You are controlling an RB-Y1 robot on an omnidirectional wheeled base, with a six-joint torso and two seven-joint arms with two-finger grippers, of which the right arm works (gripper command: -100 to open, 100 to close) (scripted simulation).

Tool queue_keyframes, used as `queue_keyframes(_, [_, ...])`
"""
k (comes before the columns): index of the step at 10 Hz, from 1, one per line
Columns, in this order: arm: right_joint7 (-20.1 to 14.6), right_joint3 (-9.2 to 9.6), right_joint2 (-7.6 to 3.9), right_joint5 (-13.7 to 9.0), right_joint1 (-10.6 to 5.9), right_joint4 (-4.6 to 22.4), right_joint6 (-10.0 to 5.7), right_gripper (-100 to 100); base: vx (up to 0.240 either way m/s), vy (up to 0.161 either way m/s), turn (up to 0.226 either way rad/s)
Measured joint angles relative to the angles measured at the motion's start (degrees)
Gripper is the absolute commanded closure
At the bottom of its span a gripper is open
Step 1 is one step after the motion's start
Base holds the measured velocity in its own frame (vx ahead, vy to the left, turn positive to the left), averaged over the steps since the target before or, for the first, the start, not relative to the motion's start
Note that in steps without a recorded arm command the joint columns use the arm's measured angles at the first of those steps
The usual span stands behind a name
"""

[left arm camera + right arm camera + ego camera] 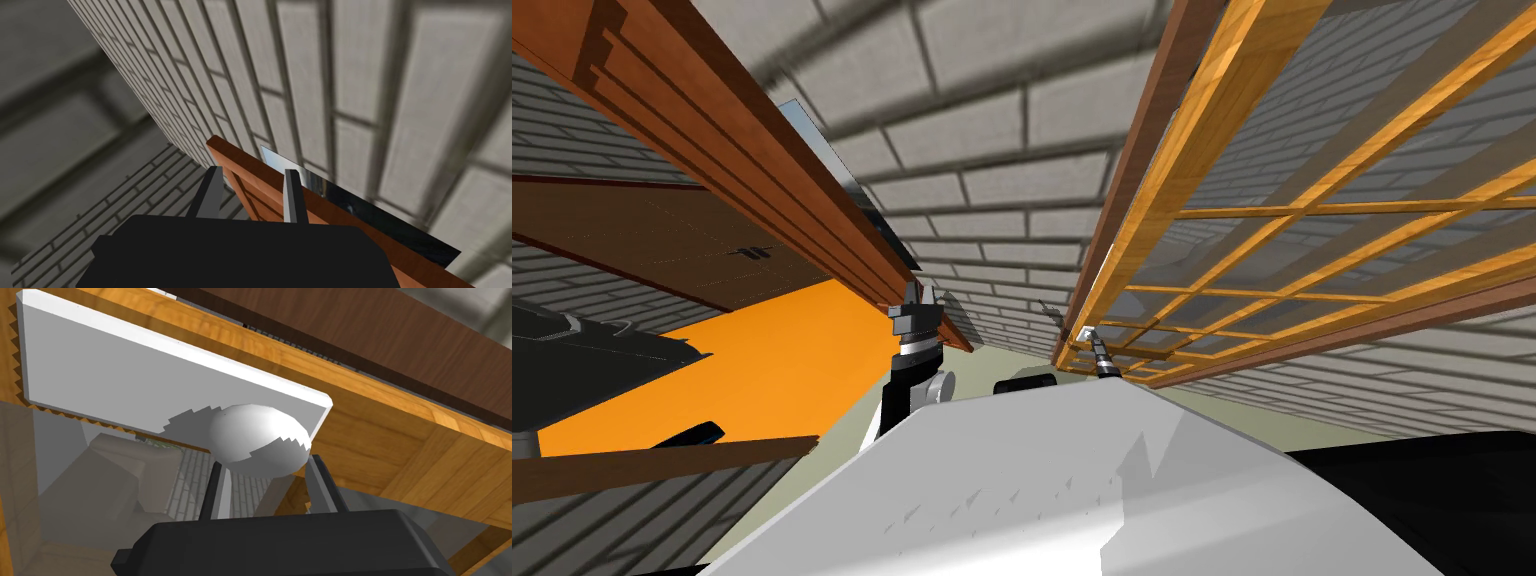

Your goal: Pull the door open

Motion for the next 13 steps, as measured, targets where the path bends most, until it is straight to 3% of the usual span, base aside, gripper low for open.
queue_keyframes(4, [-5.9, 0.33, -0.37, -3.0, -0.52, 1.0, -0.29, 100, -0.047, -0.011, 0.078])
queue_keyframes(7, [-9.4, 0.57, -0.36, -4.5, 0.28, 0.1, 0.16, 100, -0.035, -0.012, 0.071])
queue_keyframes(9, [-11.8, 0.73, -0.49, -5.6, -0.33, 1.1, -0.10, 100, -0.039, -0.010, 0.073])
queue_keyframes(13, [-17.5, 1.08, -0.67, -8.7, -0.03, 0.9, 0.17, 100, -0.047, -0.009, 0.089])
